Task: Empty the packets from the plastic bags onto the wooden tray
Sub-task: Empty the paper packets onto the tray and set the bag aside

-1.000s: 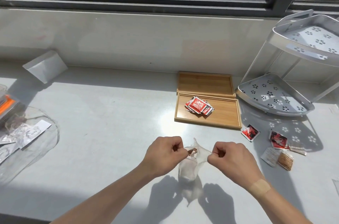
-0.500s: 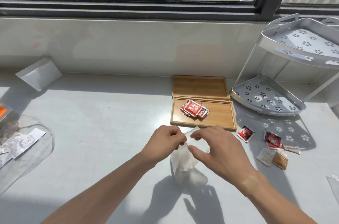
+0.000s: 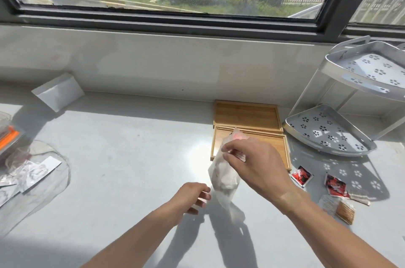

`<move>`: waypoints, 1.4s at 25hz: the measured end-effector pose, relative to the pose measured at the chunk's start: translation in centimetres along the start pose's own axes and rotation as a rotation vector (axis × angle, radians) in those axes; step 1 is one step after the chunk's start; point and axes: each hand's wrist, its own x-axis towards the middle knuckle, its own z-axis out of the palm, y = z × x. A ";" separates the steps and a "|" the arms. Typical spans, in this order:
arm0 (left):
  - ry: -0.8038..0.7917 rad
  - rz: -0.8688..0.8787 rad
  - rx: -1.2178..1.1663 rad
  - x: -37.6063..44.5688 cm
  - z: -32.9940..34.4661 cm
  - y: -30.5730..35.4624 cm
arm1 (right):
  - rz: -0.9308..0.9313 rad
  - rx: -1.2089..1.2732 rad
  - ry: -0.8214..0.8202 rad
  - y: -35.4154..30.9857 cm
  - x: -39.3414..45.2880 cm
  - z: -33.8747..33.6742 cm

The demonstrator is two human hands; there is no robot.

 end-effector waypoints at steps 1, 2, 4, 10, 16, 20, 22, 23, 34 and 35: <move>-0.088 -0.020 -0.088 0.7 0.5 -0.3 | -0.002 0.007 0.005 0.1 0.3 -0.6; -0.181 -0.015 -0.203 1.2 0.9 -0.3 | -0.002 0.015 0.012 0.3 0.6 -1.1; -0.292 0.023 -0.389 2.3 1.7 0.7 | 0.015 0.045 0.021 1.0 1.1 -2.1; -0.083 0.114 -0.364 5.3 1.6 4.6 | 0.167 0.047 0.028 5.4 3.7 -4.1; 0.224 0.212 -0.202 9.9 -1.2 11.2 | 0.355 0.173 -0.022 12.2 10.1 -3.5; 0.370 0.295 -0.021 13.2 -2.9 16.2 | 0.487 0.244 -0.005 17.3 14.0 -0.7; 0.407 0.326 0.039 14.6 -3.4 18.6 | 0.564 0.321 0.006 19.4 15.4 0.8; 0.423 0.346 0.070 15.4 -3.6 19.9 | 0.601 0.353 0.009 20.5 16.1 1.6; 0.489 0.525 0.469 17.6 -2.7 30.5 | 0.949 0.739 0.038 24.4 17.9 8.3; 0.486 0.536 0.508 17.6 -2.4 31.1 | 0.973 0.780 0.039 24.3 18.0 8.7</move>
